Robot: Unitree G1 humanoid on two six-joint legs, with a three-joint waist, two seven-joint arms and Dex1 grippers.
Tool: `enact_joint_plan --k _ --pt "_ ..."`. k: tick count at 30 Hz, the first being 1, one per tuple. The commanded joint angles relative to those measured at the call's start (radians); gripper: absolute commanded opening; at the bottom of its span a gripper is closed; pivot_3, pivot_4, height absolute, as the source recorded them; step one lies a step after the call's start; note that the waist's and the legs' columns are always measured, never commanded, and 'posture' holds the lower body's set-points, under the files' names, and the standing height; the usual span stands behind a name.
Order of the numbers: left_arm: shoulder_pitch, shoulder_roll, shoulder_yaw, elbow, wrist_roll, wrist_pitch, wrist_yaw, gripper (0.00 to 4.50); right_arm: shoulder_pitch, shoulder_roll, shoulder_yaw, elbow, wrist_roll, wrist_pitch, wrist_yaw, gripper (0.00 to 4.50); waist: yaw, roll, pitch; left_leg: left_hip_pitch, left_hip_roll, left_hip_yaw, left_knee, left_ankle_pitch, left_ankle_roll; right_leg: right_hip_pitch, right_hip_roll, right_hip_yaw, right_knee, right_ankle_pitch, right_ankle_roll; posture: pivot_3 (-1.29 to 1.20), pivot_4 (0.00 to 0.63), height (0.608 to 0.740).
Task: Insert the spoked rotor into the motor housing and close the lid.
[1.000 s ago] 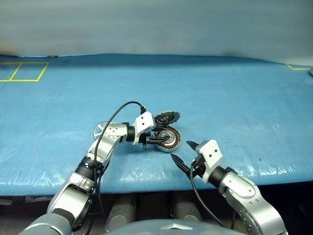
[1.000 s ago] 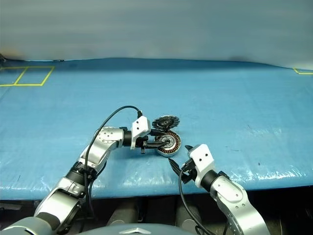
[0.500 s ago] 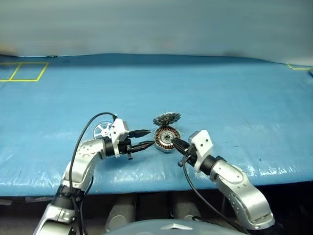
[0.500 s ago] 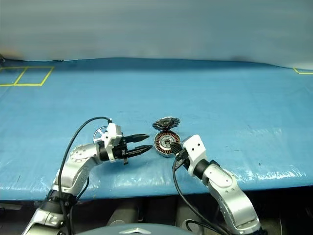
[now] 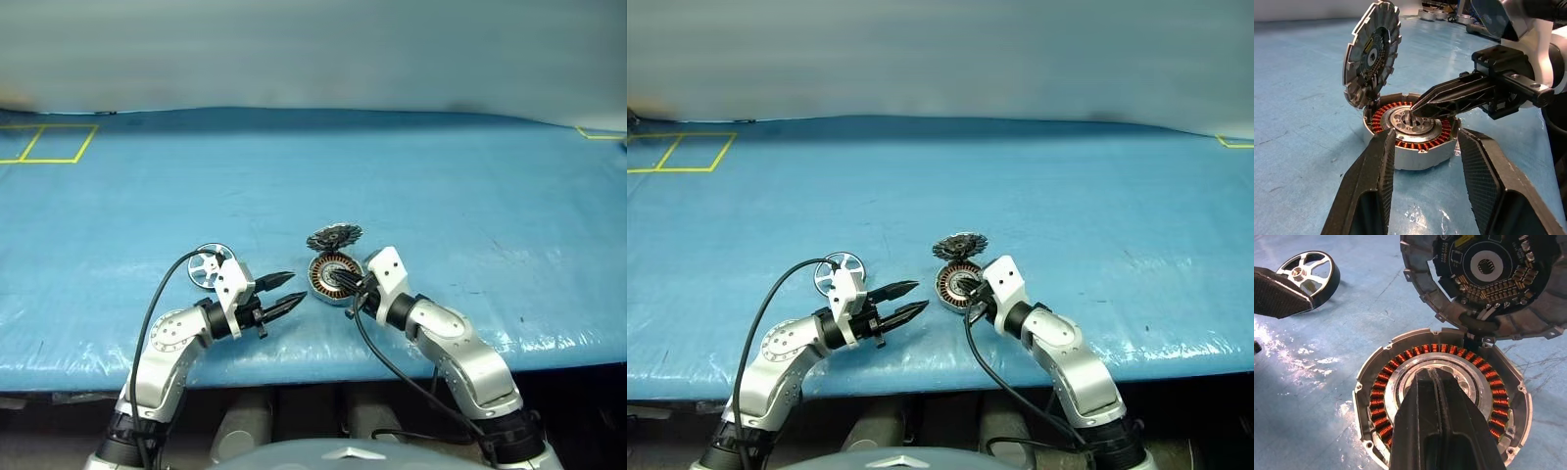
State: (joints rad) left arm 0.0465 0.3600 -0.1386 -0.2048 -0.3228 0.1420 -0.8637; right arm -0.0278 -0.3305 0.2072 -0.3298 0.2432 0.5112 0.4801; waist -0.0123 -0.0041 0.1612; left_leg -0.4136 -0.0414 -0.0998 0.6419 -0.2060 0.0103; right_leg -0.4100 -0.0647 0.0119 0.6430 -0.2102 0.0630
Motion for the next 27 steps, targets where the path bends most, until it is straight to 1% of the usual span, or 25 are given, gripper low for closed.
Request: enact_joint_plan --k 1,6,10,16,20,23,25,27 --pt "-0.004 0.004 -0.009 -0.044 0.000 -0.008 0.011 2.13 -0.019 0.016 0.003 0.017 0.006 -0.026 0.017 0.02 0.000 0.000 0.000 0.000 0.000 0.000 0.000 0.000 0.000 0.000 0.000 0.000 0.000 0.000 0.000 0.00 0.150 0.740" --pt "-0.018 0.013 -0.026 -0.036 -0.019 0.010 -0.011 2.13 -0.036 0.074 -0.008 0.059 0.033 -0.009 0.008 0.02 0.000 0.000 0.000 0.000 0.000 0.000 -0.002 0.000 0.000 0.000 0.000 0.000 0.000 0.000 0.000 0.00 0.150 0.740" --pt "-0.026 0.017 -0.035 -0.034 -0.015 0.011 -0.014 2.13 -0.036 0.090 -0.011 0.082 -0.001 -0.009 -0.033 0.02 0.000 0.000 0.000 0.001 0.000 0.000 -0.002 0.000 0.000 0.000 0.001 0.000 0.000 0.000 0.000 0.00 0.150 0.740" --pt "-0.040 0.014 -0.042 -0.028 -0.010 0.008 -0.005 2.13 -0.040 0.141 -0.057 0.044 0.035 0.058 -0.095 0.02 0.000 0.001 0.000 0.001 0.000 0.000 -0.002 0.000 0.000 0.000 0.001 0.000 0.000 0.000 0.000 0.00 0.150 0.740" --pt "-0.044 0.024 -0.048 -0.032 -0.017 0.025 -0.014 2.13 -0.062 0.104 0.015 0.019 -0.058 0.116 -0.136 0.02 0.000 0.001 0.000 0.001 0.000 0.001 -0.003 0.000 0.000 -0.001 0.000 0.001 0.000 0.000 0.000 0.00 0.150 0.740" --pt "-0.046 0.029 -0.051 -0.040 -0.027 0.034 -0.025 2.13 -0.083 0.085 0.073 -0.006 -0.096 0.173 -0.148 0.02 0.000 0.001 0.000 0.002 0.000 0.001 -0.003 0.000 0.000 -0.001 0.001 0.000 0.000 0.000 -0.001 0.00 0.150 0.740" --pt "-0.047 0.027 -0.048 -0.044 -0.026 0.031 -0.016 2.13 -0.093 0.096 0.069 0.001 -0.098 0.240 -0.173 0.02 0.000 0.001 0.000 0.002 0.000 0.001 -0.003 0.000 0.000 -0.001 0.001 0.000 0.000 -0.001 -0.001 0.00 0.150 0.740" --pt "-0.046 0.028 -0.046 -0.045 -0.025 0.031 -0.013 2.13 -0.104 0.090 0.081 0.013 -0.131 0.279 -0.202 0.02 0.000 0.001 0.000 0.002 0.000 0.000 -0.004 0.000 0.000 -0.001 0.001 0.000 0.000 -0.001 -0.001 0.00 0.150 0.740"
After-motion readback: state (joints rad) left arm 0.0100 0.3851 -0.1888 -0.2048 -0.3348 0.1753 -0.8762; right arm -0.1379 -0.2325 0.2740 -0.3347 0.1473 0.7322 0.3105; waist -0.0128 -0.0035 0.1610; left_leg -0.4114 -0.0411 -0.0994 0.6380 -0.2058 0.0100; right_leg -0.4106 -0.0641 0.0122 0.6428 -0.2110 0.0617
